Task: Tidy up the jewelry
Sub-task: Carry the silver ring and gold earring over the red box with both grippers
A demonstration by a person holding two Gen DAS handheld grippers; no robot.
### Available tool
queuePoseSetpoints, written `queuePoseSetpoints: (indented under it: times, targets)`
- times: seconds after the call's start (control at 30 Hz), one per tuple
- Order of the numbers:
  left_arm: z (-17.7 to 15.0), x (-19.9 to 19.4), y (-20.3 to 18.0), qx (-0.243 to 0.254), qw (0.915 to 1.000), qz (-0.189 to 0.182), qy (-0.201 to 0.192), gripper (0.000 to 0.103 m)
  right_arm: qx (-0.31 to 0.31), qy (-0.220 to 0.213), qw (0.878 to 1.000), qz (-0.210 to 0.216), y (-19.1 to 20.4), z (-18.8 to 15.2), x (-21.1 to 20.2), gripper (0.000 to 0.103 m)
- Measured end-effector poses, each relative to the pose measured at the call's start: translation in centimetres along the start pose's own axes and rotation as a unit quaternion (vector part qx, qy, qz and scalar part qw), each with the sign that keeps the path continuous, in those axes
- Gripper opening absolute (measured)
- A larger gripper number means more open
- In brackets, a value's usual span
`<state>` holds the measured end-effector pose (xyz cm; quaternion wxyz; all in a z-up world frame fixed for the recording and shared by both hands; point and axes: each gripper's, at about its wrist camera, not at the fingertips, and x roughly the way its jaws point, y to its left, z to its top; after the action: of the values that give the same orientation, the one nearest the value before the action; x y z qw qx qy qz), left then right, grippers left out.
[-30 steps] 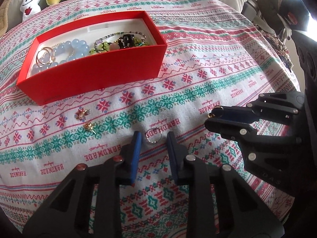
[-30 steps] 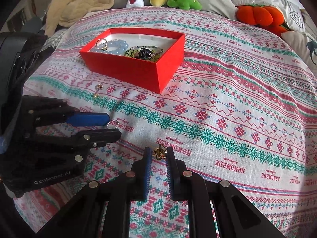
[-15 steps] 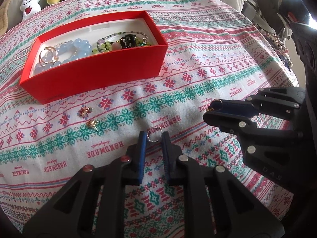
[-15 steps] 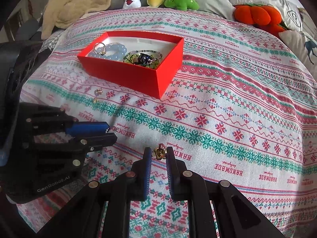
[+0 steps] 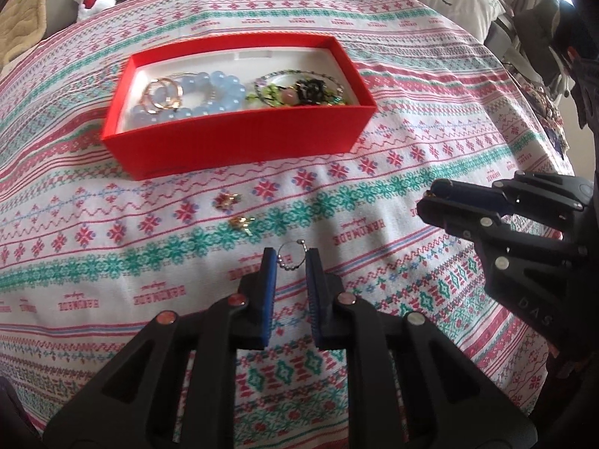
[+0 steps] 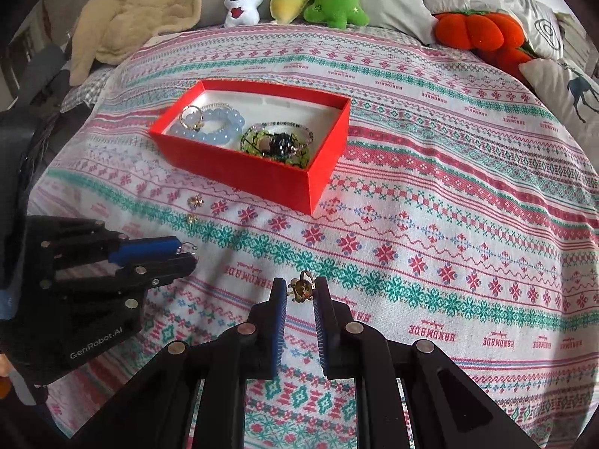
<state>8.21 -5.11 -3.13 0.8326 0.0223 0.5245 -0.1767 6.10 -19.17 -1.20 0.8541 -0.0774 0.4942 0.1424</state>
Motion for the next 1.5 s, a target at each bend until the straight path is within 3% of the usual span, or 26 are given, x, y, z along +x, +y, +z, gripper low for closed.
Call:
queuePoseSetpoints:
  times: [0.57,0.9,1.2,1.5]
  targets:
    - [3.5,-5.0,4.0,-0.075,0.9945,0.015,-0.072,0.017,0.036,-0.044,0.998,-0.004,0.4,5.5,-2.2,0.015]
    - [6.5,-3.6,4.9,-0.107,0.9884,0.000,-0.107,0.017,0.066,-0.050,0.997,0.001,-0.6,8.1,-0.3,0.015]
    - [7.6,-0.8,5.8,-0.123,0.9873,0.011,-0.100,0.018,0.054,-0.057,0.997,0.022,-0.7,9.1,1.1,0.015]
    - [7.6,-1.2,5.5,-0.114,0.9884,0.022,-0.098,0.022,0.042,-0.051,0.998,0.023,-1.3,9.6,2.7,0.015]
